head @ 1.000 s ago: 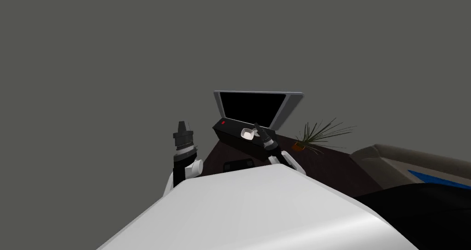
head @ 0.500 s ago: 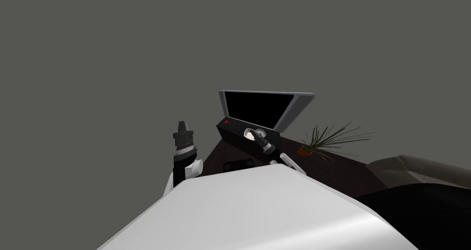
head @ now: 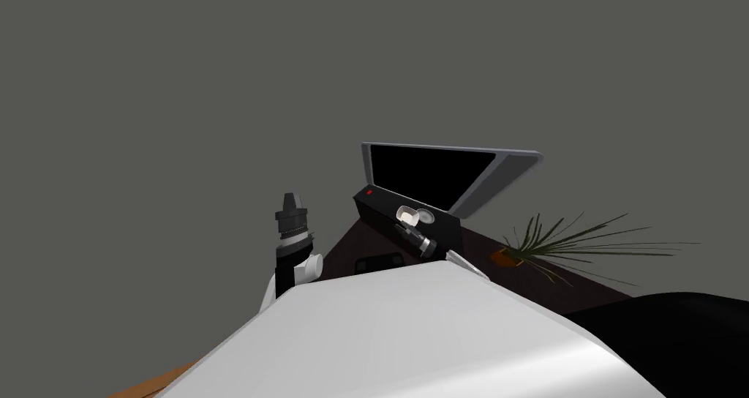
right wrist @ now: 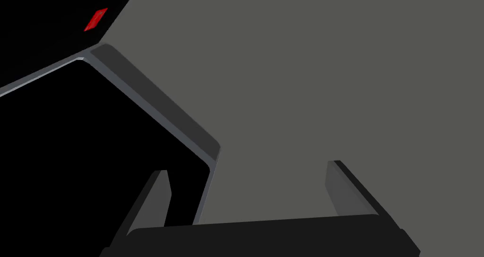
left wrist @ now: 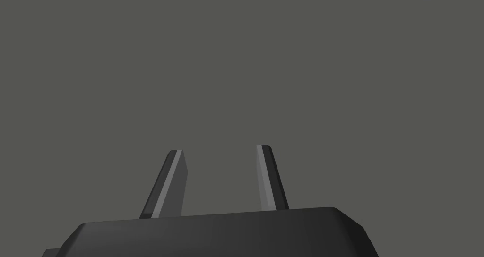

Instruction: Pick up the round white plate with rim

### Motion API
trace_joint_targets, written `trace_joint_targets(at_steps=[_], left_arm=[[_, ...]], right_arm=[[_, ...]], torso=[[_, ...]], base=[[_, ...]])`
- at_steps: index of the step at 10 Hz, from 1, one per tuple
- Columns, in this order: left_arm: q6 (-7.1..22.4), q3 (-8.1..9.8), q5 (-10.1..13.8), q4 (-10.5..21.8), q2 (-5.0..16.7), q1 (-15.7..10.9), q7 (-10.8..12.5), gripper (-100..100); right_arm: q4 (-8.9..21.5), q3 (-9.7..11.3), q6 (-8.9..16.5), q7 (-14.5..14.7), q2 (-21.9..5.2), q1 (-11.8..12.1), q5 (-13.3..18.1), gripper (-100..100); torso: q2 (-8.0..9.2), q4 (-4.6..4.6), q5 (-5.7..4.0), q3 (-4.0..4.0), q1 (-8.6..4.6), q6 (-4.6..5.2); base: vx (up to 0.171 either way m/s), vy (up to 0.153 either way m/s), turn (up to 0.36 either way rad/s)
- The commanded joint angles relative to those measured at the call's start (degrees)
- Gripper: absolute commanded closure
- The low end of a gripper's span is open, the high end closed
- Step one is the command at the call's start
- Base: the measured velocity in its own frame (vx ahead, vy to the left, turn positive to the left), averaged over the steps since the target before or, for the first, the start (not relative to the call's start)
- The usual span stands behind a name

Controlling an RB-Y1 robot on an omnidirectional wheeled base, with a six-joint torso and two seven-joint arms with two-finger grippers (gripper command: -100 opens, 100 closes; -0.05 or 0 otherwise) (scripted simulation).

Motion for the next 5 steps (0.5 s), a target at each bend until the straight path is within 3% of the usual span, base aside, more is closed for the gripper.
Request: trace_joint_targets(at_steps=[1, 2, 3, 5], left_arm=[[0.0, 0.0, 0.0, 0.0, 0.0, 0.0, 0.0, 0], [0.0, 0.01, 0.0, 0.0, 0.0, 0.0, 0.0, 0], [0.0, 0.0, 0.0, 0.0, 0.0, 0.0, 0.0, 0], [0.0, 0.0, 0.0, 0.0, 0.0, 0.0, 0.0, 0]], right_arm=[[1.8, 1.2, -0.6, 2.2, -1.7, 1.3, 0.8, -100], [3.6, 3.1, -0.6, 3.9, -3.9, 1.3, 1.9, -100], [4.7, 3.1, -0.6, 4.2, -3.9, 1.3, 1.9, -100], [9.2, 6.7, -0.4, 7.7, -8.2, 1.3, 4.0, -100]], torso=[[0.0, 0.0, 0.0, 0.0, 0.0, 0.0], [0.02, 0.0, 0.0, 0.01, -0.04, 0.08], [0.01, 0.0, 0.0, 0.01, -0.02, 0.03], [-0.01, 0.0, -0.01, -0.01, -0.06, 0.02]], base=[[0.011, 0.02, 0.078], [0.015, 0.029, 0.196], [0.011, 0.017, 0.106], [0.021, 0.021, 0.3]])
